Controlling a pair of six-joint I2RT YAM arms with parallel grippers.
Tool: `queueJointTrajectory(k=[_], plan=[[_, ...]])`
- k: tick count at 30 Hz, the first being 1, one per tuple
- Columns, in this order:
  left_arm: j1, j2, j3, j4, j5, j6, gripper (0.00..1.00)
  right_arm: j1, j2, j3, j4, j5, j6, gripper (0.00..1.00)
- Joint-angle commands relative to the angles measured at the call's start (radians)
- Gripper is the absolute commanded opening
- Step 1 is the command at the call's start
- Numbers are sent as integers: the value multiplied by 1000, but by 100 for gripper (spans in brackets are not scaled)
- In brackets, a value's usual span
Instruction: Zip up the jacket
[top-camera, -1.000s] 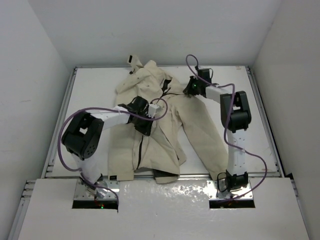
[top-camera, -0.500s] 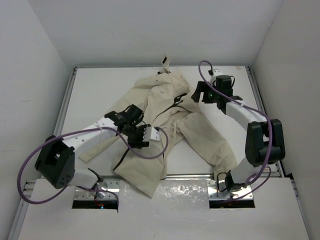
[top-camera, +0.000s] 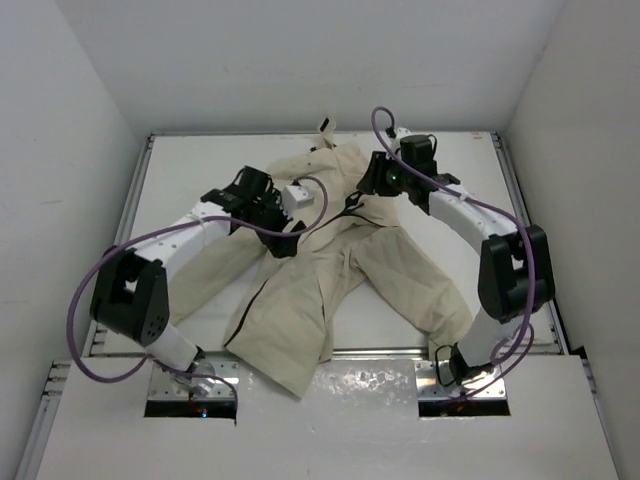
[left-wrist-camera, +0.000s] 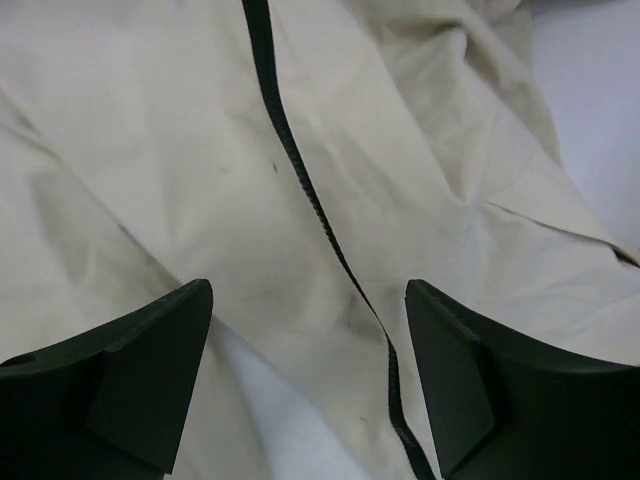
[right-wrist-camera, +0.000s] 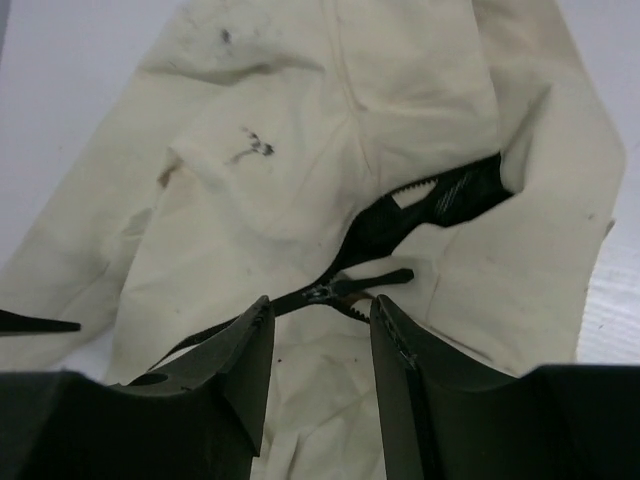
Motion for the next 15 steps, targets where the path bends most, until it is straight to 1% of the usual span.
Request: queueJointTrajectory(k=[1,6,8,9,10,11,13,15], plan=[[-7,65,-27,-26,-32,-72,76,-10,56,-14,1,-24,125,42],[-10,122,-44,37,-107,-81,76,-4,160,32,-2,-57,188,42],[-13,131,-52,51,-124,-66,74,-2,179,29,16,-61,210,42],[-16,133,-60,63,-133,-61,68,-4,199,31,31,-62,217,42],[-18,134,-66,68,-141,-58,63,-2,210,34,38,-67,231,41],[-23,133,-72,68,-117,-49,57,-2,228,37,42,-67,234,41],[-30,130,-78,68,-94,-41,49,1,245,31,62,-67,256,41],[-49,122,-86,68,-80,-32,40,1,259,23,128,-76,274,41]])
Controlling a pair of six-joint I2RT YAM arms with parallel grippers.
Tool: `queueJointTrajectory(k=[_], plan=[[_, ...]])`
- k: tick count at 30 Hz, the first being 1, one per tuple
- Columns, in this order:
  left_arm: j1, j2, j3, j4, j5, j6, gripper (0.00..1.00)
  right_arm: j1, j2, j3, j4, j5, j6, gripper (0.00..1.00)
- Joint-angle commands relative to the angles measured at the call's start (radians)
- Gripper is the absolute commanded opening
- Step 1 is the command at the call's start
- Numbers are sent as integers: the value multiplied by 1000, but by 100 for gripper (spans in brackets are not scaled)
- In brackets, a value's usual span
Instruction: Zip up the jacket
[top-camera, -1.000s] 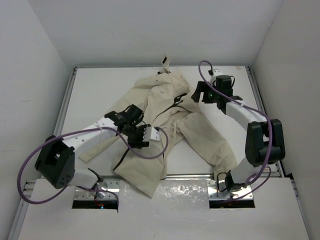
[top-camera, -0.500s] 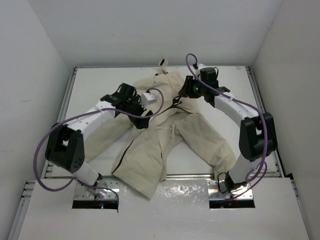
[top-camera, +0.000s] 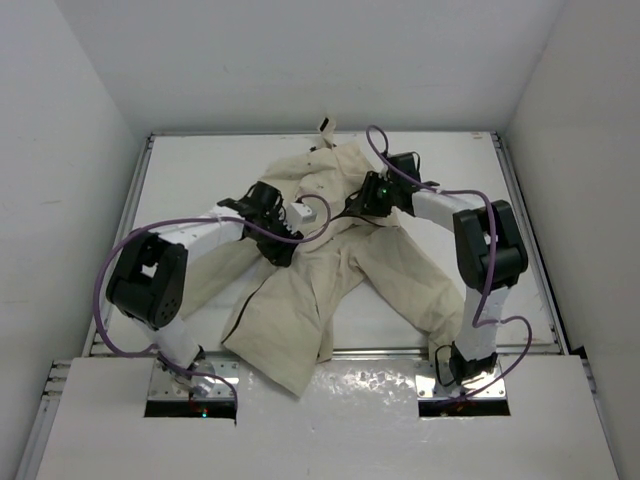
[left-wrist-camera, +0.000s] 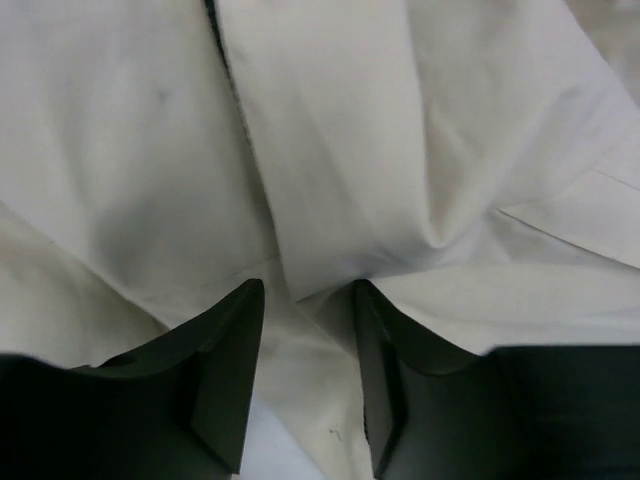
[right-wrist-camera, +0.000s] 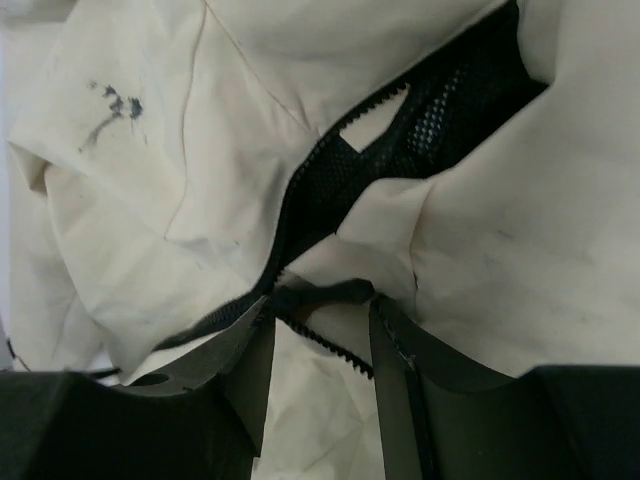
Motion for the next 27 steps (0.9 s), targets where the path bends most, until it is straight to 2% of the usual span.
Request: queueJointTrajectory(k=[1,5,7,8,10,11,12,14,15,18,21,27], plan=[[-29,-23,-16,37,38,26,38,6,31,29,136,-29,61,41],[-41,-31,-30,36,55,30,34,12,71,51,180,-38,87,39],[-43,-36,-35,32,55,35,29,17,82,54,192,-27,97,39],[-43,-39,-36,32,53,35,23,15,96,57,195,-27,100,38],[-43,-43,-36,31,53,29,14,15,108,65,195,-29,109,31],[-43,-46,-35,29,52,27,5,15,109,63,200,-29,107,27],[-43,-48,-33,28,52,24,1,15,105,60,206,-17,107,13],[-43,-59,-30,16,50,23,0,15,65,37,230,5,88,0],[-41,-62,-29,6,46,26,0,15,44,25,250,25,71,0],[-40,-92,-32,-43,52,64,0,22,-57,-27,322,55,-32,0],[-40,-152,-65,-78,55,134,0,31,-130,-32,310,130,-238,0],[-41,-278,-113,-125,30,285,0,29,-136,75,161,377,-555,0]])
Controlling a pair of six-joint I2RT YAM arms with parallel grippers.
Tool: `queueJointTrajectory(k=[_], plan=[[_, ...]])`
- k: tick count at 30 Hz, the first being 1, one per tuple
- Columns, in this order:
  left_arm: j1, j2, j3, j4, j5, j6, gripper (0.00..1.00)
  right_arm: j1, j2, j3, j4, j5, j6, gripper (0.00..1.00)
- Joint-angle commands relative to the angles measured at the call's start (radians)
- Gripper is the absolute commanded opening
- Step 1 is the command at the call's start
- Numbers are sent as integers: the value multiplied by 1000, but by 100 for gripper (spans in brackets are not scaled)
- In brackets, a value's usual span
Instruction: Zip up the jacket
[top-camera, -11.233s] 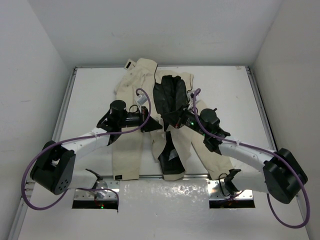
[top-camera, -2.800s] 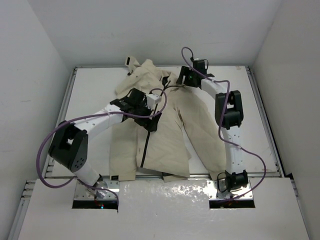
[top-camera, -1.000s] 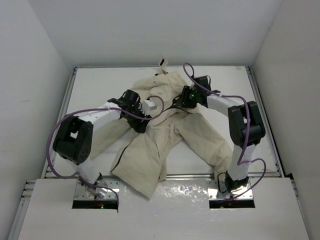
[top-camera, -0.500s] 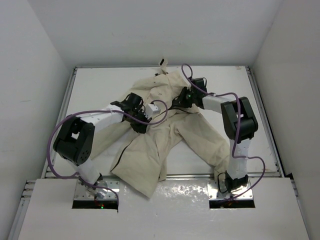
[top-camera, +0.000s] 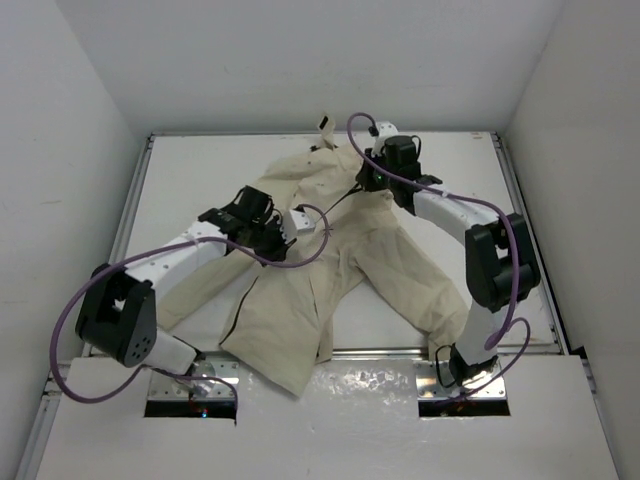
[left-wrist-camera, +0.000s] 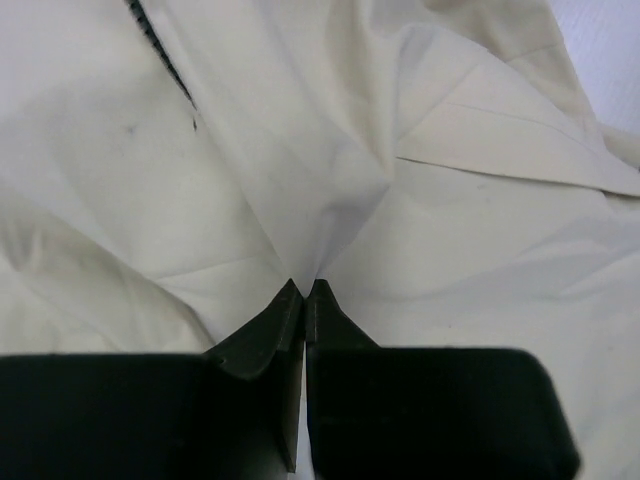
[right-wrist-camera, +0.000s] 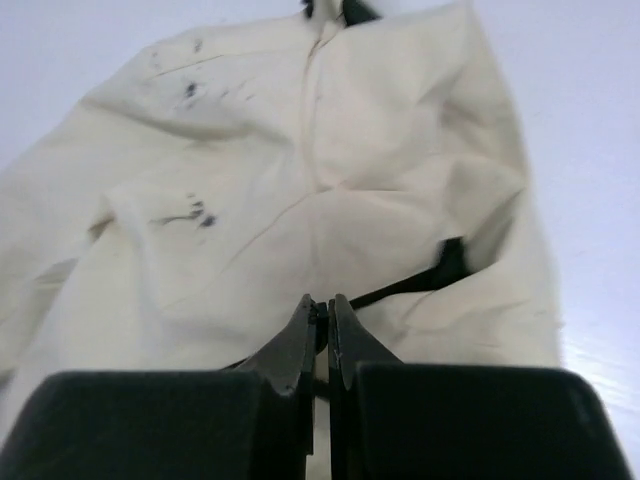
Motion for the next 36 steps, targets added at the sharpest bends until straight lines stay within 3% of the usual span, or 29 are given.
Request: queueJointTrajectory(k=[1,14,23,25,28,29,31,32,34,36], plan=[[-5,-77,-18,-125,-7,111,0,-26,-2,99,-40,259,-287,0],[-4,-169,-24,-244,5,205,0,-180,183,490,-202,383,-476,0],[11,-133,12,-98,-56,108,0,-256,204,570,-255,363,-486,0],[41,-73,145,-21,-158,88,0,-258,178,587,-260,347,-489,0],[143,131,517,9,-220,82,0,-258,173,703,-288,321,-498,0],[178,256,769,-28,-225,74,0,-258,177,795,-309,317,-498,0],[189,379,1037,-104,-189,96,0,-258,193,922,-323,302,-498,0],[188,476,1253,-188,-161,132,0,-258,194,943,-317,297,-496,0],[186,516,1342,-234,-49,154,0,-260,159,924,-292,293,-486,0],[173,457,1203,-197,11,162,1,-260,95,847,-220,279,-464,0]])
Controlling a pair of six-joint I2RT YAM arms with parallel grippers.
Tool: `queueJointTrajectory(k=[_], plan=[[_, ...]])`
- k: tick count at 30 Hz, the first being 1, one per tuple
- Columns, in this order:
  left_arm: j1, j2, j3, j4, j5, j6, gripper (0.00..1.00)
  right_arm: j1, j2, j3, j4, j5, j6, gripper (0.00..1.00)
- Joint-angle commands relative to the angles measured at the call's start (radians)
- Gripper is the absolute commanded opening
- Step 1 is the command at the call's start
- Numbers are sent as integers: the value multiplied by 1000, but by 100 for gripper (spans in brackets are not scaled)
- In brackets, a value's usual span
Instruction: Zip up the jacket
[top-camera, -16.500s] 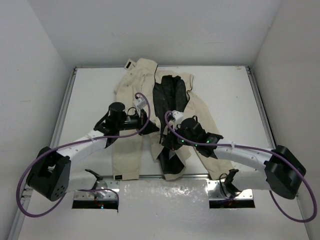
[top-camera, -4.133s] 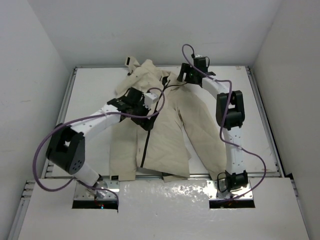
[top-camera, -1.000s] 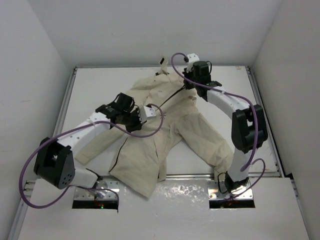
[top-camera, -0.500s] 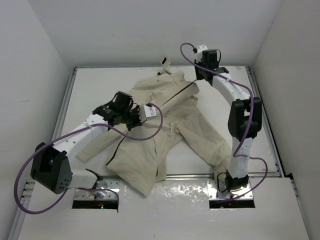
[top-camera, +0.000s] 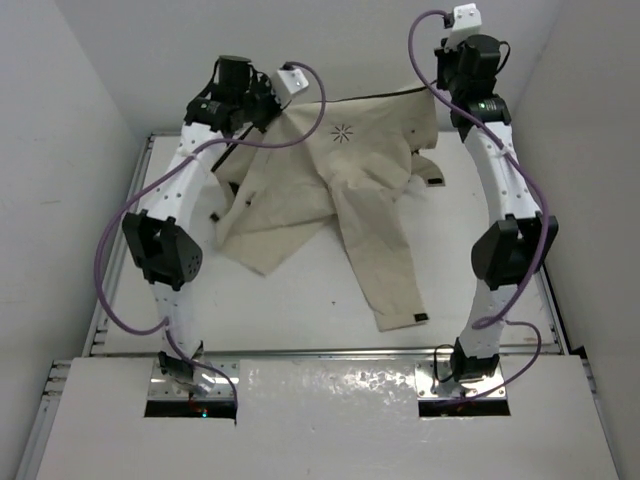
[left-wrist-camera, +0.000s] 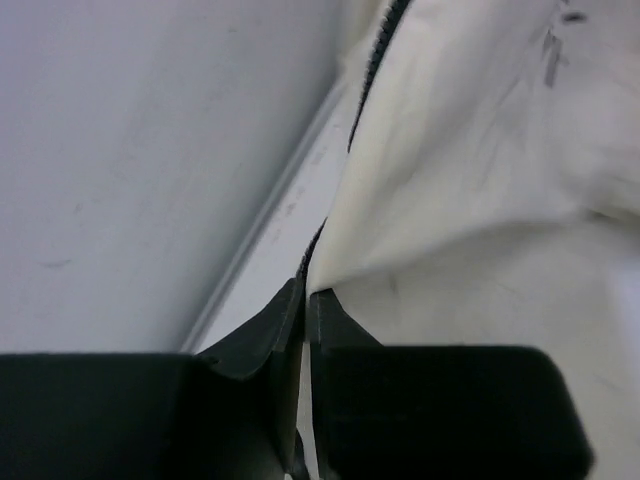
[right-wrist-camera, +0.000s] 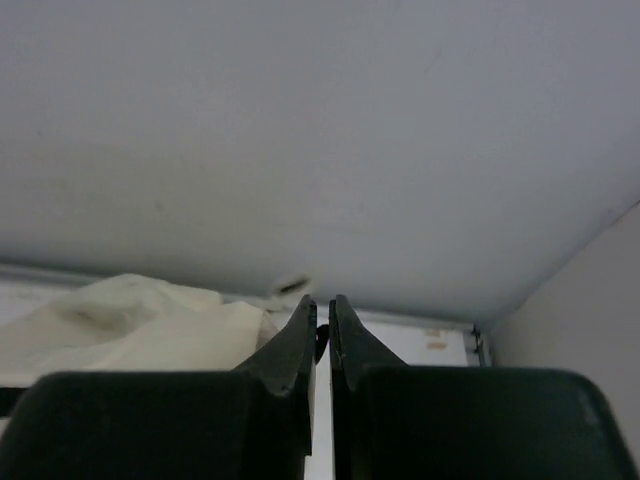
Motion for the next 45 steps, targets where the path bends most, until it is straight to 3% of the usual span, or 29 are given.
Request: queueJointTrajectory(k=[1,2,3,4,7,10,13,15,20,22,24,30,36,45], plan=[[-28,-162,-98,-49,124,42,6,0,-114,-132,125,10,15,6],[-34,-196,-260,1,133,54,41,0,-133,-169,149,-2,29,46],[-37,-231,-327,38,136,45,83,0,-148,-199,146,-8,37,74],[-39,-289,-422,108,127,-13,99,0,-160,-214,107,4,47,99],[-25,-336,-442,165,37,-125,100,-23,-167,-171,21,30,108,99],[34,-325,-302,123,-3,-298,99,-82,-202,-157,-84,-52,212,99],[104,-339,-312,39,-54,-374,99,-162,-287,-261,-188,-170,303,99],[183,-372,-400,41,-77,-410,99,-185,-355,-447,-194,-189,322,99],[373,-532,-824,124,-107,-472,99,-260,-632,-908,-70,-197,386,99],[455,-625,-994,184,-111,-464,99,-288,-709,-1123,-9,-133,426,99],[498,-696,-1085,198,-117,-437,99,-317,-807,-1293,23,-94,419,99],[506,-735,-1282,195,-117,-392,95,-319,-952,-1579,89,104,447,99],[506,-758,-1366,225,-109,-451,94,-319,-967,-1658,59,194,581,99],[504,-788,-1408,239,-152,-438,93,-319,-1007,-1704,66,40,520,99]])
